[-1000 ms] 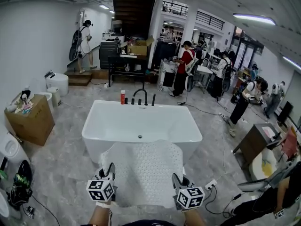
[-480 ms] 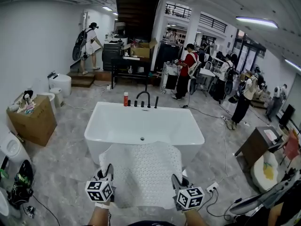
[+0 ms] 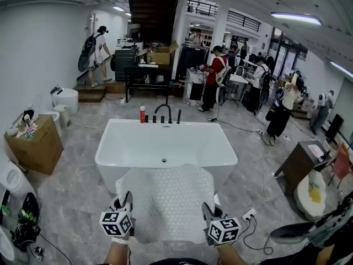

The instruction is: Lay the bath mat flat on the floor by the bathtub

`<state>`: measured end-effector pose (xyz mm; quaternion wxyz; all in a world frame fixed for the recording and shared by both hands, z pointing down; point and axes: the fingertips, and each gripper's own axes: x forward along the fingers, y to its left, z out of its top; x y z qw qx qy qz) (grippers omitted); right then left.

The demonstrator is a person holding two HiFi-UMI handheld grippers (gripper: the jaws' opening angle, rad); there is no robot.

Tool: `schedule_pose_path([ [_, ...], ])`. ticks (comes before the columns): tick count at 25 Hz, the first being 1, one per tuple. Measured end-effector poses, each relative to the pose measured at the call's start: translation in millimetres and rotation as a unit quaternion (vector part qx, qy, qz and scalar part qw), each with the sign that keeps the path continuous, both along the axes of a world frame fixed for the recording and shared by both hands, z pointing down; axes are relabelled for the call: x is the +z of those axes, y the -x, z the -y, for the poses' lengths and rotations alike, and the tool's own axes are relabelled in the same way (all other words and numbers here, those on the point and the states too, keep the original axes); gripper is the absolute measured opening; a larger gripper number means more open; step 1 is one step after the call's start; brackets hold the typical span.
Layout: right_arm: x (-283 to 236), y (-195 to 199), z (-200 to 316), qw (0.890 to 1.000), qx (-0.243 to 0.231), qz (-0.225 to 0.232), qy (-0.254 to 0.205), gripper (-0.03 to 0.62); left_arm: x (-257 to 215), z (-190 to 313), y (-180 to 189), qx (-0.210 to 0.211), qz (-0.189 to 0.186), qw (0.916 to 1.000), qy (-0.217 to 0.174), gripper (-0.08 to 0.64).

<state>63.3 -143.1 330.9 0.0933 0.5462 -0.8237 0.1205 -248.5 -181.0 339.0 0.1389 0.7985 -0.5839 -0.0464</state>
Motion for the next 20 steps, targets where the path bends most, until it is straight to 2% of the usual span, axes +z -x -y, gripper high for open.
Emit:
schedule_pose_path([
  [9, 7, -36, 19, 1.000, 0.022, 0.008, 0.006, 0.049, -2, 24, -39, 0.023, 0.007, 0.9997, 0.000, 0.035],
  [20, 16, -44, 86, 1.000, -0.009, 0.024, 0.009, 0.050, 4, 71, -46, -0.004, 0.024, 0.9996, 0.015, 0.035],
])
